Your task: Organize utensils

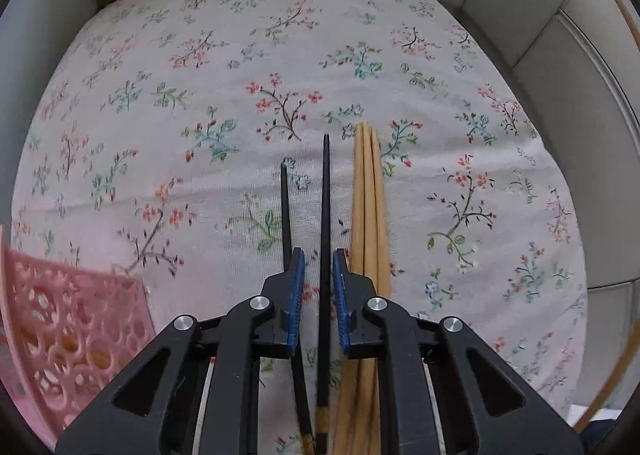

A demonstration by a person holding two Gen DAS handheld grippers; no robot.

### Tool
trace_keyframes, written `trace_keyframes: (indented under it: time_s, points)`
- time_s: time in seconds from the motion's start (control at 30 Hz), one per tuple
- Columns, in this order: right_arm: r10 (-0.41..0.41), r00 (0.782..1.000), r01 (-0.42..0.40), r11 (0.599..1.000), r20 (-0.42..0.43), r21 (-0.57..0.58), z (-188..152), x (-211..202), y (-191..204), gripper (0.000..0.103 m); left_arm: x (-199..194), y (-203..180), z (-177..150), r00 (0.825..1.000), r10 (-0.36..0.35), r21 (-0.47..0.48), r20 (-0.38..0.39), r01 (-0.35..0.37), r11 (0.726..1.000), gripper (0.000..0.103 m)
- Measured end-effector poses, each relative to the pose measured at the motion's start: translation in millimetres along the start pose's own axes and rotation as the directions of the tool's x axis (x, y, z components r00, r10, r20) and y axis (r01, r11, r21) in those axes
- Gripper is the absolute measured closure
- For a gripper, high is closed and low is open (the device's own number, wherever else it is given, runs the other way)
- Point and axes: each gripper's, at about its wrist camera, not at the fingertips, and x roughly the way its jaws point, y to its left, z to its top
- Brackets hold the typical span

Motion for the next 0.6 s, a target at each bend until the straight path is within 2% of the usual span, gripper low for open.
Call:
trace_keyframes:
  time_s: [0.07, 0.1, 0.17, 0.23, 0.3, 0.4, 0.57, 0.6]
  points:
    - [-0.001, 1.0, 0.001, 1.0, 0.002, 0.0, 0, 0, 1, 0.095, 1, -5, 1, 1.0, 0.022, 0.029, 0.004, -0.023, 0.999, 0.09]
    - [-0.002, 1.0, 0.002, 1.0, 0.003, -0.001, 0, 0, 1, 0.095, 0, -7, 0, 1.0, 0.018, 0.034, 0.01, -0.018, 0.999, 0.099]
    - [-0.004, 1.0, 0.004, 1.0, 0.008, 0.0, 0, -1, 0, 0.095, -2, -9, -1, 1.0, 0.02, 0.031, 0.016, -0.021, 0.999, 0.099]
    - [-0.015, 1.0, 0.015, 1.0, 0.017, 0.003, 1, -2, -2, 0.095, -15, -10, -2, 0.998, 0.013, 0.031, 0.069, -0.016, 0.999, 0.099]
    - [-0.016, 0.999, 0.016, 1.0, 0.033, 0.006, 2, -6, -4, 0.095, -34, -9, -3, 0.992, -0.032, 0.021, 0.126, 0.03, 0.999, 0.099]
    - [-0.011, 0.998, 0.011, 1.0, 0.059, -0.001, 3, -11, -2, 0.095, -70, -6, -6, 0.968, -0.071, 0.015, 0.241, 0.069, 0.997, 0.099]
    - [-0.007, 0.996, 0.009, 1.0, 0.087, -0.024, 3, -14, 5, 0.095, -108, 2, -14, 0.928, -0.093, -0.017, 0.362, 0.107, 0.994, 0.099]
    - [-0.004, 0.996, 0.007, 1.0, 0.092, -0.025, 2, -14, 6, 0.095, -120, 6, -16, 0.913, -0.099, -0.028, 0.396, 0.12, 0.992, 0.099]
